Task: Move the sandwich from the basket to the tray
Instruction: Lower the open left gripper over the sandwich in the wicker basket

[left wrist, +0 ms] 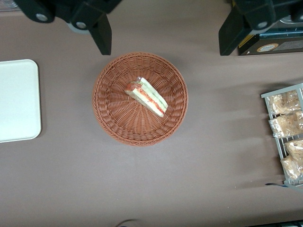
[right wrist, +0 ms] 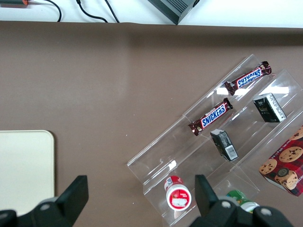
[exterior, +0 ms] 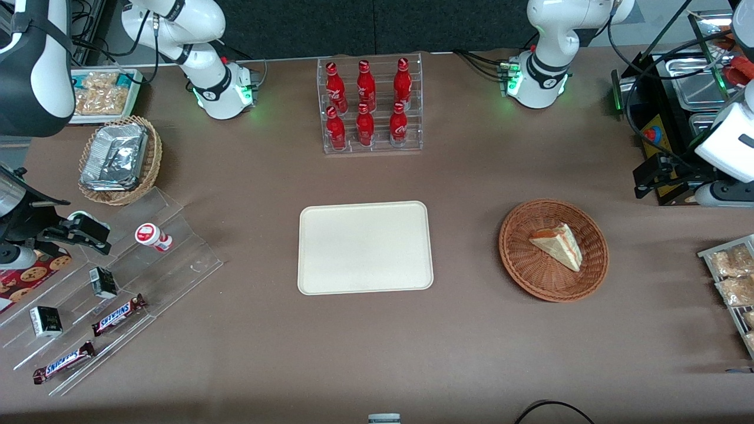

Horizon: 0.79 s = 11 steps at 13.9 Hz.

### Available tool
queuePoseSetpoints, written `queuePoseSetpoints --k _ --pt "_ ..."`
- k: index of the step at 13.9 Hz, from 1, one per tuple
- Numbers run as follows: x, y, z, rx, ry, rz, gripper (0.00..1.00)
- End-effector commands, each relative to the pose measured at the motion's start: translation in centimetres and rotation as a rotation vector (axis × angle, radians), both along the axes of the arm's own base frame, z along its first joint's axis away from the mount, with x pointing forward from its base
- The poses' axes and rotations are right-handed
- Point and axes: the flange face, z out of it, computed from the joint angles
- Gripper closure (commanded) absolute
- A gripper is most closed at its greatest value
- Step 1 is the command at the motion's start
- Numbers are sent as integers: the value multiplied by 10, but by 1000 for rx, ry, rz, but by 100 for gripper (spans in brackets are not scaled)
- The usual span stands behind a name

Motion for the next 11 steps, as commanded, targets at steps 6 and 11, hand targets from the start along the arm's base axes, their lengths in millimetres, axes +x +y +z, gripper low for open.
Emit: queuePoseSetpoints --k 6,11 --pt "10 3 -73 -8 144 364 0" --pt "44 -3 -183 -1 195 832 0"
